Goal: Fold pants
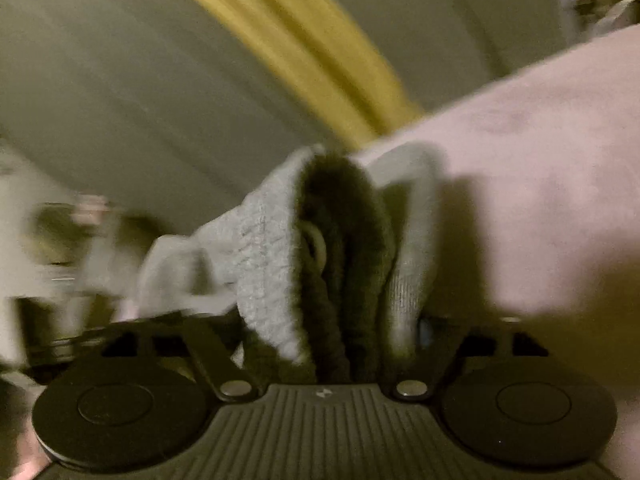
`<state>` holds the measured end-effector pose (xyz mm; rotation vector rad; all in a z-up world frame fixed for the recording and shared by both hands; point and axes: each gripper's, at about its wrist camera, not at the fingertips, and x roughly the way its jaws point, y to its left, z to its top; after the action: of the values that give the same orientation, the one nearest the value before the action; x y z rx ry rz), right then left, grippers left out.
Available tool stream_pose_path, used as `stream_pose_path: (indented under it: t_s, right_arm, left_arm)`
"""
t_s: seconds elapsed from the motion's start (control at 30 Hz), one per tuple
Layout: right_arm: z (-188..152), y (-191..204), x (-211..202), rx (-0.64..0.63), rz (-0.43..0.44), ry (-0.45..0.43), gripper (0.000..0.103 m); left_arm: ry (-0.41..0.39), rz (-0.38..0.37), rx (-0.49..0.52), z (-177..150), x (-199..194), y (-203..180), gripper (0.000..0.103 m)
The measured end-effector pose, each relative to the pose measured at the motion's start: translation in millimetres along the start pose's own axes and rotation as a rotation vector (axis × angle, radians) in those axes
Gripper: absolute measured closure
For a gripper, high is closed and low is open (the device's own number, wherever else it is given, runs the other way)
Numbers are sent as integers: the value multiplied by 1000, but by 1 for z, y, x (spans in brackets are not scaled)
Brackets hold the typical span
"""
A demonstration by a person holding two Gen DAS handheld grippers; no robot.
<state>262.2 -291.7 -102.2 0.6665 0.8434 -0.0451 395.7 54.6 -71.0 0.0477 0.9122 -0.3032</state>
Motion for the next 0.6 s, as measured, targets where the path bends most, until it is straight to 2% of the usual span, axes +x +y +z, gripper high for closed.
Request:
stream_pose_path:
  t_s: [0.03,0.13,0.2,0.23,0.3,0.4,0.43,0.5,0.53,0.6]
  right_arm:
    - [-4,-4,-3,-4,-60,-19,14]
    - [-25,-5,-24,-37,-60,-69,5]
    - [-43,3,-39,-118,-62,-88,5]
    - [-48,11,-42,-153,-65,-100,5]
    - [-61,25,-46,-215,-70,-111,5]
    - [-72,31,-39,-251,-120,-64,5]
    - [-73,30,-35,-252,-140,-42,5]
    - [-75,24,-27,-261,-179,-4,5]
    - [-77,26,-28,-290,-204,-8,5]
    - [-82,41,-35,-364,-277,-51,5]
  left_arm:
    - [-20,30,42,-6,-3,-2,29]
    - [-77,28,79,-32,-22,-8,15]
    - [-95,-4,81,-55,-40,-13,12]
    - [-107,-32,90,-67,-48,-18,7]
    - [-104,-44,125,-89,-55,-28,6]
    - [-38,15,150,-110,-44,-37,6]
    - [-42,22,137,-116,-43,-37,6]
    - [-62,41,155,-119,-46,-44,5]
    - [-57,60,152,-117,-49,-45,5]
    - [-44,88,84,-113,-55,-42,5]
